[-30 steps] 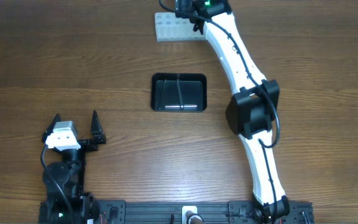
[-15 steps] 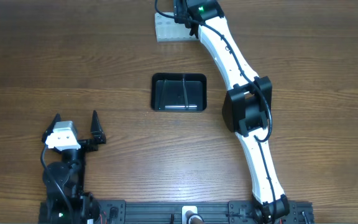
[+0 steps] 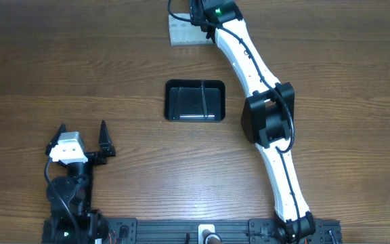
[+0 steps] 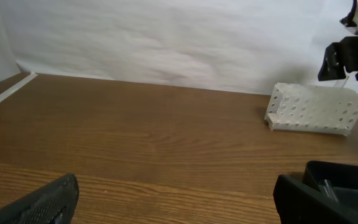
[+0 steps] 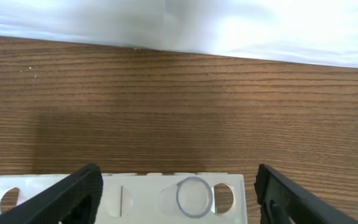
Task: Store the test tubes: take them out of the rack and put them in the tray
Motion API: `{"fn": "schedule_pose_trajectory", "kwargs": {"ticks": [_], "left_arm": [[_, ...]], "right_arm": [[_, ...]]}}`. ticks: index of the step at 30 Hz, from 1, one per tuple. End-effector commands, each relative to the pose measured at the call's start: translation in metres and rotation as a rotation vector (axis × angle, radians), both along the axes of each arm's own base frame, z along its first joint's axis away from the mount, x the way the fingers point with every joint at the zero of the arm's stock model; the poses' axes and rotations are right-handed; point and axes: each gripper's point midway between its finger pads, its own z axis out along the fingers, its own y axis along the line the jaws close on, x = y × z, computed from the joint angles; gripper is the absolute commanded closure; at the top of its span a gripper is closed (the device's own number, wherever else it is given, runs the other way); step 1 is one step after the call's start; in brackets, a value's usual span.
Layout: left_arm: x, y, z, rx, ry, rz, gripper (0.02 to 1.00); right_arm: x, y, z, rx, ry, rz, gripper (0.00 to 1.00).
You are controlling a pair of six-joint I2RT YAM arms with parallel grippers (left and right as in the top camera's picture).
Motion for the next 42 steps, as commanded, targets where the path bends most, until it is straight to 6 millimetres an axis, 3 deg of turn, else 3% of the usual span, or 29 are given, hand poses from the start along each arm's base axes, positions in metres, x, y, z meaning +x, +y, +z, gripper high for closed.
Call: {"fn": "schedule_pose_trajectory", "kwargs": {"ticks": [1, 4, 10, 15, 20, 30, 36, 42], "left_arm": [[0.000, 0.000, -0.001, 0.017, 0.000, -0.004, 0.023], [0.000, 0.000, -0.001, 0.017, 0.000, -0.004, 0.020], [0.000, 0.000, -0.001, 0.017, 0.000, -0.004, 0.020], [0.000, 0.000, -0.001, 0.017, 0.000, -0.004, 0.020], [0.000, 0.000, -0.001, 0.017, 0.000, -0.004, 0.020], [0.000, 0.000, -0.001, 0.017, -0.001, -0.004, 0.020], [0.000, 0.000, -0.001, 0.017, 0.000, -0.004, 0.023], [0.000, 0.000, -0.001, 0.017, 0.000, -0.004, 0.020]], "right_arm": [[0.002, -0.001, -0.014, -0.022, 0.006, -0.007, 0.248], [0.004, -0.001, -0.016, -0.026, 0.002, -0.012, 0.297], [0.004, -0.003, -0.016, -0.039, -0.001, -0.015, 0.667], [0.004, -0.003, -0.016, -0.038, -0.001, -0.015, 0.803], [0.003, -0.001, -0.016, -0.038, -0.001, -0.012, 0.860], [0.003, 0.006, -0.005, -0.029, -0.023, -0.002, 0.866], [0.002, 0.012, 0.034, -0.004, -0.081, 0.007, 0.873], [-0.005, 0.013, 0.088, 0.030, -0.158, 0.010, 0.879]]}}
